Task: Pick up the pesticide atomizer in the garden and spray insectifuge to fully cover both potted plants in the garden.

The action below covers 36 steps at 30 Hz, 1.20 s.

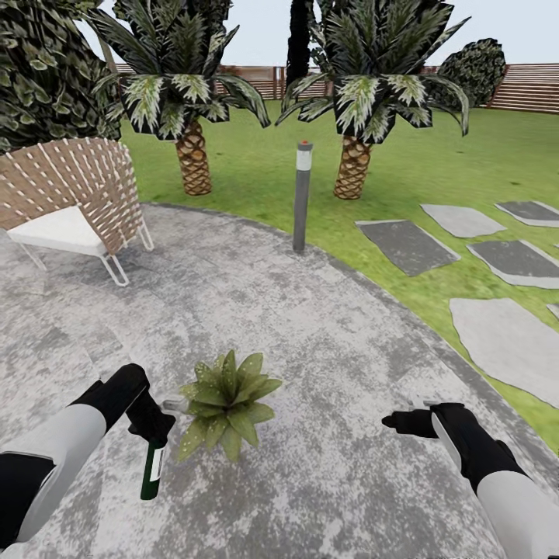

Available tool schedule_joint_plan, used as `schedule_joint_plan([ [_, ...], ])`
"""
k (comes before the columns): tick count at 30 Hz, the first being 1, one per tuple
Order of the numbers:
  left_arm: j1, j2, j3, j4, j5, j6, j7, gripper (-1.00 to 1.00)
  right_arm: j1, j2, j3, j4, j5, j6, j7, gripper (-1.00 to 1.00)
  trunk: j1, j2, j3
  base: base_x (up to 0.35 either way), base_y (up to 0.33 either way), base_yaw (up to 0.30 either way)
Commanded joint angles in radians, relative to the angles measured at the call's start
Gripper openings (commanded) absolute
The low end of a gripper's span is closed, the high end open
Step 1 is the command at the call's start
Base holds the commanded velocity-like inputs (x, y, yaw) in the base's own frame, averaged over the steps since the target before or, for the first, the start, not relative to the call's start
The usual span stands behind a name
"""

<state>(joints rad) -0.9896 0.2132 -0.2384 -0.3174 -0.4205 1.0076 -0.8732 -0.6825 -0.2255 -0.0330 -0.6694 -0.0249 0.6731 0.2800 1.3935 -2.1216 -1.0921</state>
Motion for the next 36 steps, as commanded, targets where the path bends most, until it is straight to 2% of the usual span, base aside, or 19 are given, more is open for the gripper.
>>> schedule_joint_plan([
  [1,0.000,0.000,-0.001,-0.002,-0.011,0.003,-0.010,-1.00,0.000,0.000,-0.002,-0.001,-0.002,0.005,0.002,1.00,0.000,0.000,-0.001,-0.188,-0.280,0.216],
  [11,0.000,0.000,-0.001,-0.002,-0.011,0.003,-0.010,-1.00,0.000,0.000,-0.002,-0.001,-0.001,0.005,0.003,1.00,0.000,0.000,-0.001,-0.129,-0.269,0.249],
  [23,-0.004,-0.005,0.002,-0.003,-0.007,0.003,-0.012,-1.00,0.000,0.001,-0.002,0.001,-0.001,0.005,0.003,1.00,0.000,0.000,-0.001,-0.001,-0.017,0.243],
  [25,-0.006,-0.017,0.002,-0.003,-0.006,0.003,-0.012,-1.00,0.000,0.001,-0.002,0.001,-0.002,0.005,0.003,1.00,0.000,0.000,-0.001,0.000,0.000,0.079],
  [30,-0.032,-0.067,0.002,-0.003,-0.006,0.003,-0.012,-1.00,0.000,0.001,-0.002,0.001,-0.002,0.005,0.003,1.00,0.000,0.000,-0.001,0.000,0.000,0.012],
  [31,-0.044,-0.086,0.001,-0.003,-0.007,0.003,-0.012,-1.00,0.000,0.000,-0.002,0.001,-0.003,0.005,0.003,1.00,0.000,0.000,-0.001,0.000,0.000,0.001],
  [33,-0.064,-0.108,0.001,-0.003,-0.007,0.004,-0.012,-1.00,0.000,0.000,-0.002,0.001,-0.003,0.005,0.003,1.00,0.000,0.000,-0.001,0.000,0.000,0.000],
  [36,-0.087,-0.116,0.001,-0.002,-0.007,0.004,-0.012,-1.00,0.000,0.000,-0.002,0.002,-0.003,0.005,0.003,1.00,0.000,0.000,-0.001,0.000,0.000,-0.006],
])
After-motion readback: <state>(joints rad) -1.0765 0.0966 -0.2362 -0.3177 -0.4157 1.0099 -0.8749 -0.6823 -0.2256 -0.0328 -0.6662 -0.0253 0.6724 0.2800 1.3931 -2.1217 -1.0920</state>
